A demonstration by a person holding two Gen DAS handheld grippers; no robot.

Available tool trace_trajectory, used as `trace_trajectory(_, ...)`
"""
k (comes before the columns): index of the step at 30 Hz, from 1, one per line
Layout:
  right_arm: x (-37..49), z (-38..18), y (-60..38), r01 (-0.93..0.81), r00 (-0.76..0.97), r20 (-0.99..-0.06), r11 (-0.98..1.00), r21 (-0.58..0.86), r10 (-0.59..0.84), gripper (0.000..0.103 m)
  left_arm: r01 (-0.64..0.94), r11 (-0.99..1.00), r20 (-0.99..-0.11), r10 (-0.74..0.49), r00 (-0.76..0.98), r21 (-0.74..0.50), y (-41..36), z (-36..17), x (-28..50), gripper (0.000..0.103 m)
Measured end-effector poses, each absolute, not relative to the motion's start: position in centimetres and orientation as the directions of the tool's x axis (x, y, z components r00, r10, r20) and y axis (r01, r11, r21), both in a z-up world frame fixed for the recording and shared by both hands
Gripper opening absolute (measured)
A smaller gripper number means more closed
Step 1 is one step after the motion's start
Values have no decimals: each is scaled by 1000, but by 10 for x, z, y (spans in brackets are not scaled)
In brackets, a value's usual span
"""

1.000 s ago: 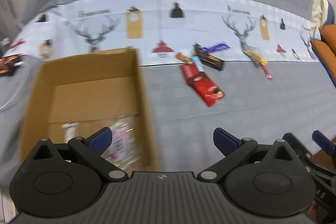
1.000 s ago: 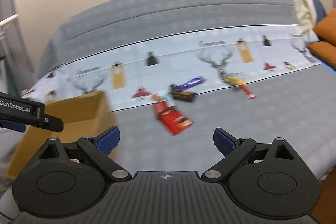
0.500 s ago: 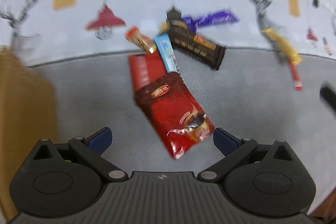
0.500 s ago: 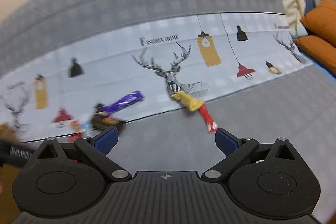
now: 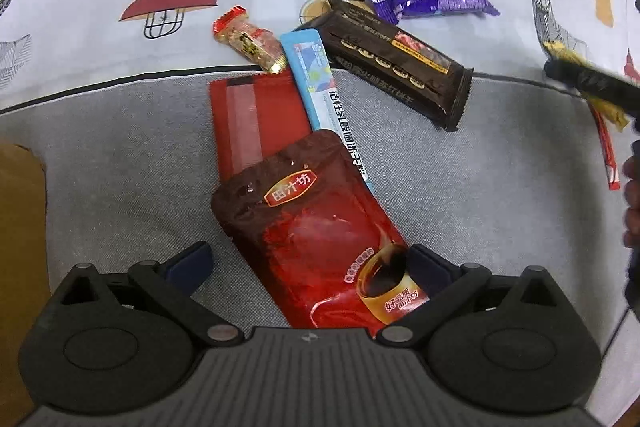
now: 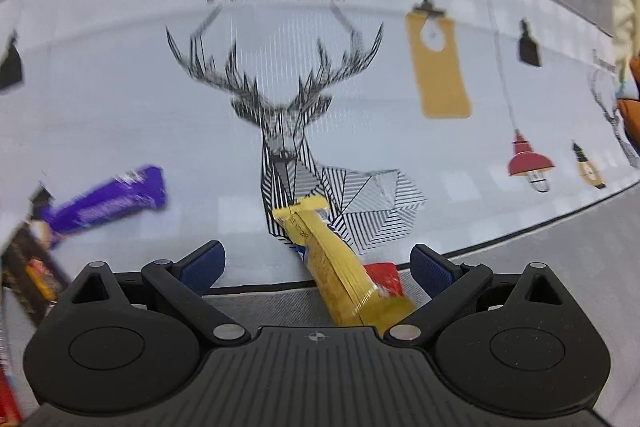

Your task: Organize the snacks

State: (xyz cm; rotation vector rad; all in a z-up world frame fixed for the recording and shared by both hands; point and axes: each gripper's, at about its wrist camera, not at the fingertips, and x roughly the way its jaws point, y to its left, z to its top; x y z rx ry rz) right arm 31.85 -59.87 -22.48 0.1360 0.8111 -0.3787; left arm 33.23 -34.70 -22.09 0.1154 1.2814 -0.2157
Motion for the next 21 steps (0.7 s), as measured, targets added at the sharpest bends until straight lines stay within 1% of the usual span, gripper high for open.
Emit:
trace_trajectory(1,323,-231,-600,377,610,-742,926,-36,-277,89,214,976,-954,-97,285,-35,-343,-216,330,80)
trace_trajectory(2,325,-235,-600,371,601,-750,928,-44,-276,67,204,978,-948,-99,303,-37,-339,-209,328,73)
trace_trajectory(3,324,-237,-599,349,615,-746,936,-34,-257,52,193,980,-943,-110,315,-50,-334,-203,326,61)
trace_trajectory(4,319,-235,-597,329,638,-732,944,-19,-237,18,185,980,-940,-129,317,-72,-329,-198,325,45)
trace_trajectory(5,317,-233,-593,317,638,-732,948,-33,-239,19,176,980,-935,-151,320,-98,-323,-192,324,42)
trace_trajectory(6,314,-231,-589,314,632,-732,948,-58,-254,18,169,978,-933,-169,318,-120,-317,-187,323,34)
trace_trajectory(7,310,-229,-586,307,635,-727,949,-71,-260,18,169,976,-931,-185,314,-137,-314,-183,323,29)
trace_trajectory(8,303,-225,-584,303,651,-713,950,-72,-261,18,177,973,-928,-199,314,-149,-312,-177,320,27)
trace_trajectory(9,296,-220,-583,311,663,-699,948,-65,-266,18,188,970,-925,-207,319,-153,-310,-172,316,23)
trace_trajectory(10,287,-214,-584,329,673,-690,943,-43,-266,18,206,966,-919,-220,326,-158,-307,-166,311,16)
trace_trajectory(12,268,-199,-588,365,692,-675,931,24,-254,18,230,959,-909,-241,339,-168,-304,-155,301,9)
trace_trajectory(15,234,-178,-587,383,713,-665,918,102,-223,18,267,954,-900,-235,368,-140,-304,-140,282,8)
trace_trajectory(21,168,-146,-548,361,744,-644,919,160,-180,18,337,933,-856,-273,439,-124,-290,-100,240,8)
